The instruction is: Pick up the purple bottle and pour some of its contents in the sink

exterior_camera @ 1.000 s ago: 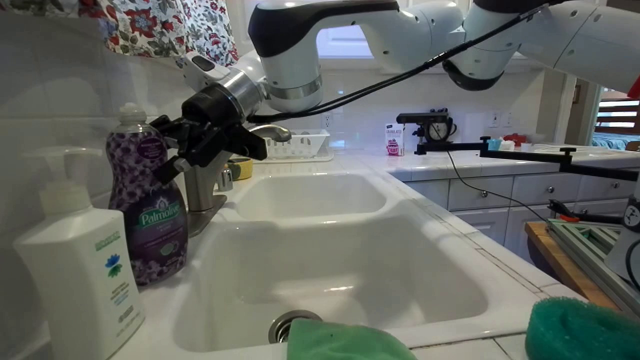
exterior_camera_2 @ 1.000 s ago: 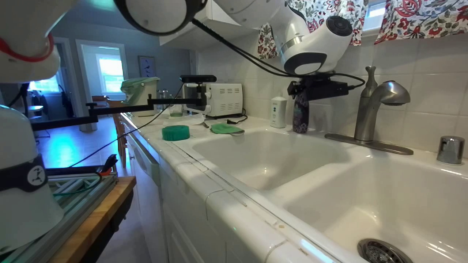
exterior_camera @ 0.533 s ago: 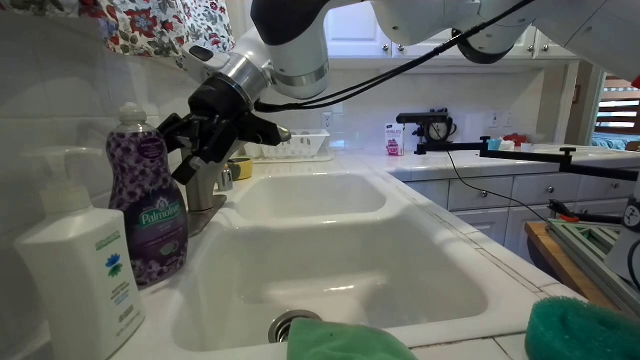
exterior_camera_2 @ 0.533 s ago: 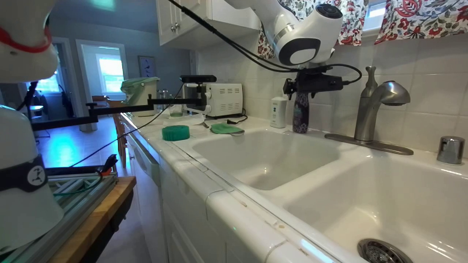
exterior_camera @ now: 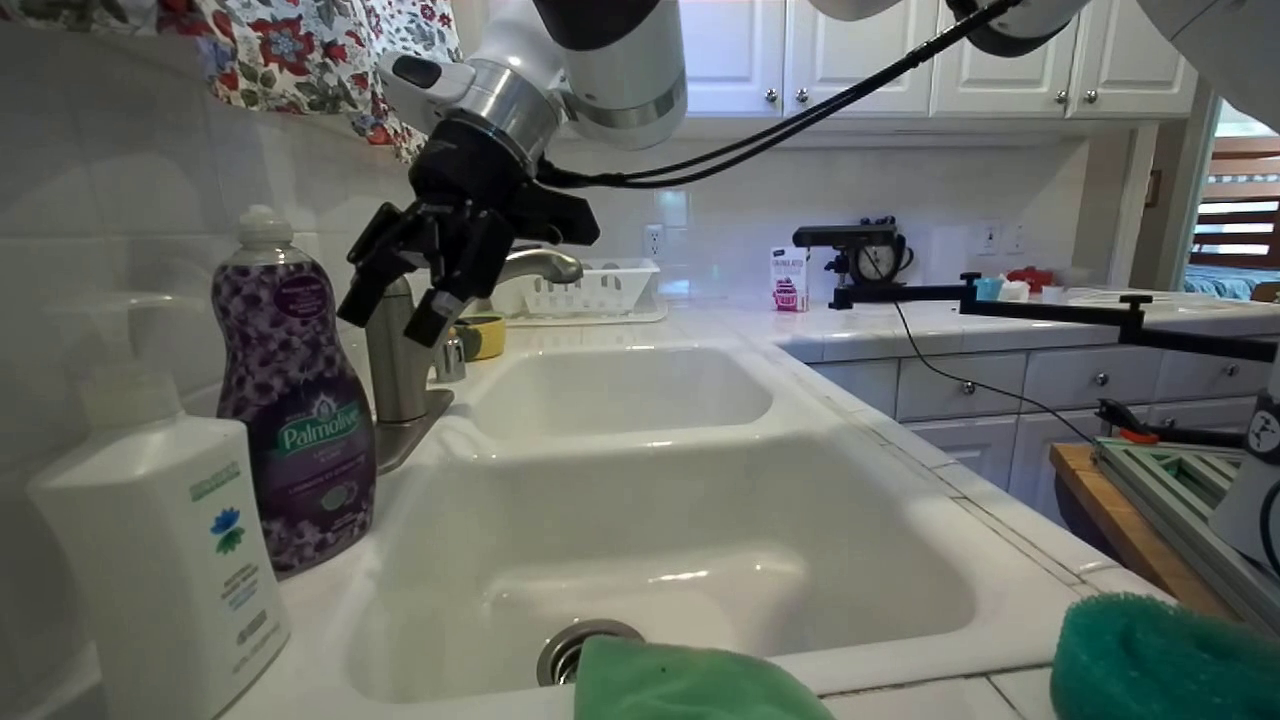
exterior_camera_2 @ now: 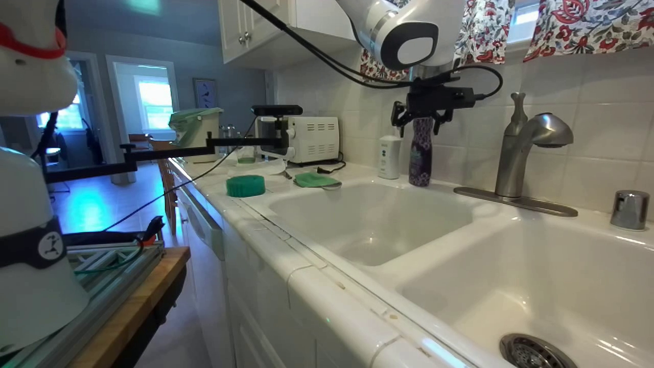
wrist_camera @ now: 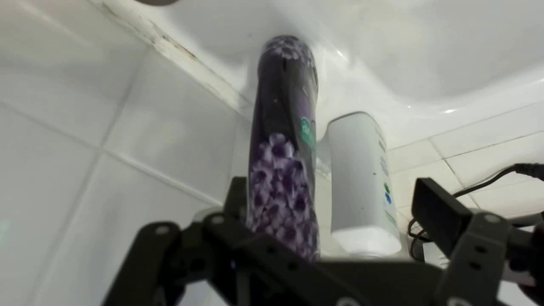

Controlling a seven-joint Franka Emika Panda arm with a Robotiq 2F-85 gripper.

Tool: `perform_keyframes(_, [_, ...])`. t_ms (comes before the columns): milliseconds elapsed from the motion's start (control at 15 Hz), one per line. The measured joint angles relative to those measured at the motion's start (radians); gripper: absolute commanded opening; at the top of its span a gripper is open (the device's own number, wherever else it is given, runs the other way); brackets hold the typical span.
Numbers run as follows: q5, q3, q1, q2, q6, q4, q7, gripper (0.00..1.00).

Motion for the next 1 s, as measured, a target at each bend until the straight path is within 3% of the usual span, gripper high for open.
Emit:
perform_keyframes(533, [0.079, -0.168, 0.118, -0.191, -0.083, -0.117, 0.100, 1.00])
perform_keyframes(1000, [0.084, -0.310, 0.199, -0.397, -0.213, -0.264, 0.229, 1.00])
